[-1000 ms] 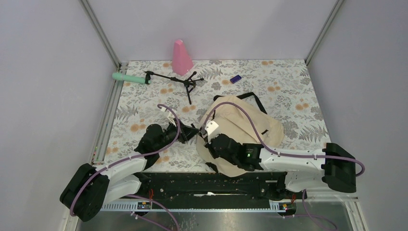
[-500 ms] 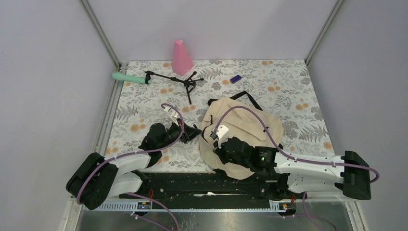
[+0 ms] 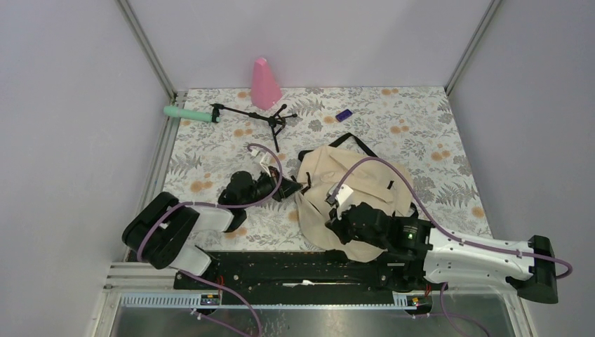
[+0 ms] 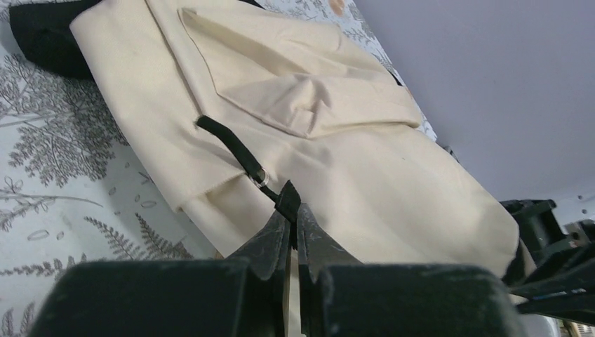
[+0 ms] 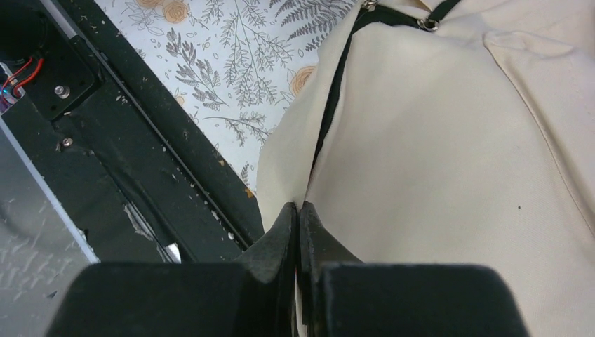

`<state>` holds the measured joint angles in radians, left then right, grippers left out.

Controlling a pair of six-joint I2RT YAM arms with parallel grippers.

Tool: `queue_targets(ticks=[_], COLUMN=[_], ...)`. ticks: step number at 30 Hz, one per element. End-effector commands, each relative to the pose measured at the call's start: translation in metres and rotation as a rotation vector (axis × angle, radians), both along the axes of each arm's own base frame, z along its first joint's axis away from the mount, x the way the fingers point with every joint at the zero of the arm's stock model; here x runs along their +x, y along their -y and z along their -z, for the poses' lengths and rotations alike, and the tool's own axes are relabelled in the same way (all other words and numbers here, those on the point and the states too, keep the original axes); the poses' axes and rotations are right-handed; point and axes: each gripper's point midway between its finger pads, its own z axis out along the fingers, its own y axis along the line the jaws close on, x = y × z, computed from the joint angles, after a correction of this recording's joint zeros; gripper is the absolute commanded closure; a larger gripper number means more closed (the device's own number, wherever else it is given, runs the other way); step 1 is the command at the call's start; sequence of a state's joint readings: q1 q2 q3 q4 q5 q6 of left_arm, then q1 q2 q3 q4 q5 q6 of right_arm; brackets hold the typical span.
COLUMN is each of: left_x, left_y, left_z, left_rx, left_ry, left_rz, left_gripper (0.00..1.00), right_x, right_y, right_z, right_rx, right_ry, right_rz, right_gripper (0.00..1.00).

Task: Pack the student bag
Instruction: Zip the student bag at the center of the board.

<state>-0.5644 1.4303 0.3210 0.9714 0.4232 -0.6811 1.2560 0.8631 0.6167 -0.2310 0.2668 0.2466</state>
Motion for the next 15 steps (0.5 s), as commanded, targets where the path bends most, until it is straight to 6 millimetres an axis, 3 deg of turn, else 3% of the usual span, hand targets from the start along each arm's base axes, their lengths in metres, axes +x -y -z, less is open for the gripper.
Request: queue_targets(ticks=[1,7,15], left_x=[0.044,0.067,0.089], left_y=[-0.001,0.002,-0.008], left_z=[-0.024,-0.018,0.002], left_rx=[-0.020,0.030,0.153], left_ry=[0.142,0.171,0.174], left_rz=[-0.111,-0.149,-0.229], left_gripper=[1.00,1.00,1.00], right_x=[-0.012,-0.012,-0.011], right_y=[0.014,0.025,0.037], right_z=[-0.018,-0.034,-0.056], right_rx=[0.045,0.083,0.137], right_ry=[-0.023,-0.007,0.019], right_rz=[-0.016,0.006,0.031], right_gripper=[1.00,1.00,1.00])
